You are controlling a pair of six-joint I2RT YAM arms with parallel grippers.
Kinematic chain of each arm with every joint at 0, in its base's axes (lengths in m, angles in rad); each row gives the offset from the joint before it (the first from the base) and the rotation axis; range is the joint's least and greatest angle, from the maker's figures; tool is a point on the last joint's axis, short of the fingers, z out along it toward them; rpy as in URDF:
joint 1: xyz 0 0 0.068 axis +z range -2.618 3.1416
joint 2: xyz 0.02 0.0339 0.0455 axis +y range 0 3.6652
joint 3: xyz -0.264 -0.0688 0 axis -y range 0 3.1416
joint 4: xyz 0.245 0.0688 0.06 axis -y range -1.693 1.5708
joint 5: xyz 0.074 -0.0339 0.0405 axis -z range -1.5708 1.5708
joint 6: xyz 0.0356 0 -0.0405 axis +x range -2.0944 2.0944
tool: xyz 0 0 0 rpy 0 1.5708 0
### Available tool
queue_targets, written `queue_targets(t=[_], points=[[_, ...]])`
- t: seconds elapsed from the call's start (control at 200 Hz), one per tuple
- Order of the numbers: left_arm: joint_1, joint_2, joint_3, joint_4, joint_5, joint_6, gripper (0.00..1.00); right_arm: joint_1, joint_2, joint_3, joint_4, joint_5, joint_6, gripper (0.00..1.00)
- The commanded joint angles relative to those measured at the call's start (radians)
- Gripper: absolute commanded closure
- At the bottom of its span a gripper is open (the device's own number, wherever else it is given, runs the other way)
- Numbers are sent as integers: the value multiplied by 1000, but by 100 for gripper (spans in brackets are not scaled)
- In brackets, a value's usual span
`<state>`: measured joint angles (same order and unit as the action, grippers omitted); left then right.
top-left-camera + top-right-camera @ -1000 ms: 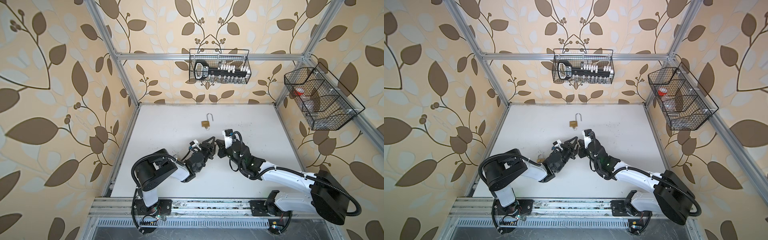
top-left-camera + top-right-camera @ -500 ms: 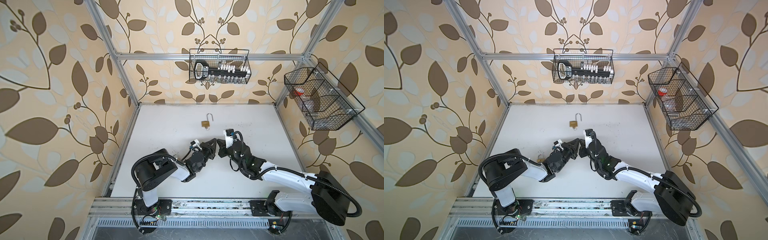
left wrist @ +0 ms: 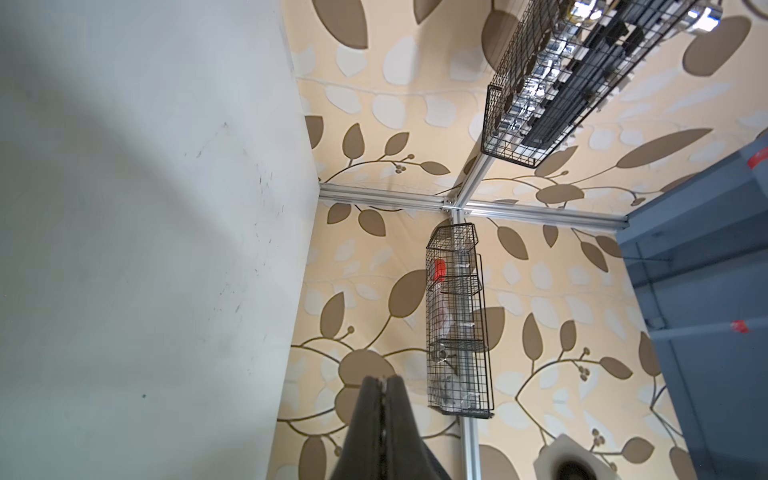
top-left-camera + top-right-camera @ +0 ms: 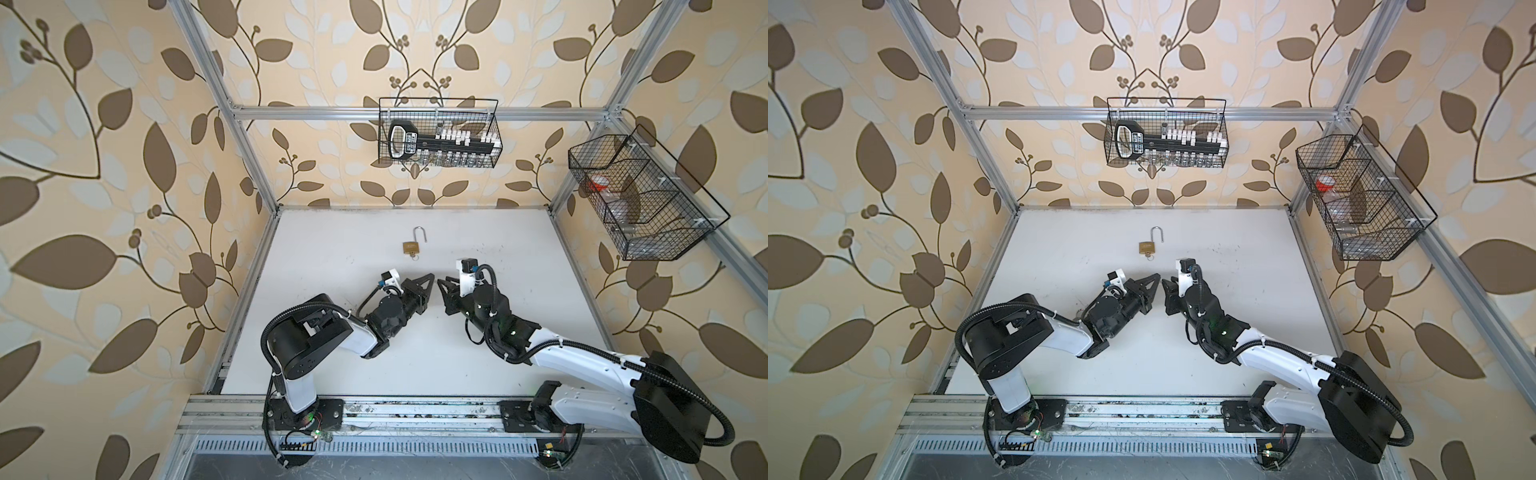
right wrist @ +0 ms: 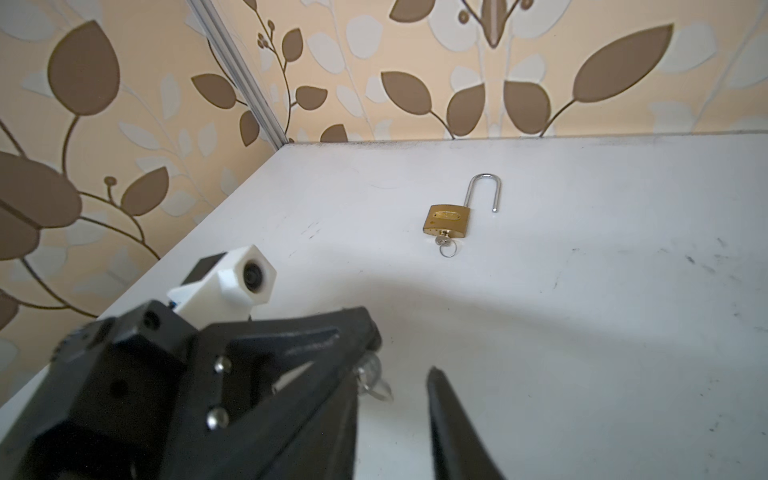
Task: Unlock with the key
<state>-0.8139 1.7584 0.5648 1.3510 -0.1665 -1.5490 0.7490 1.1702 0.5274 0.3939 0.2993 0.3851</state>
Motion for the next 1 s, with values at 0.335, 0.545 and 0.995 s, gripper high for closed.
queue_targets(t=[0.335,0.545,0.995], points=[[280,-177,47,-456,443,758,100,-97,-29,-102,185,-174,47,56],[272,-421,-37,-614,364,1098,100,-132,21,-97,281,-399,29,52],[271,-440,-150,-206,696,1053,100,-5,61,-44,252,-565,-104,49]])
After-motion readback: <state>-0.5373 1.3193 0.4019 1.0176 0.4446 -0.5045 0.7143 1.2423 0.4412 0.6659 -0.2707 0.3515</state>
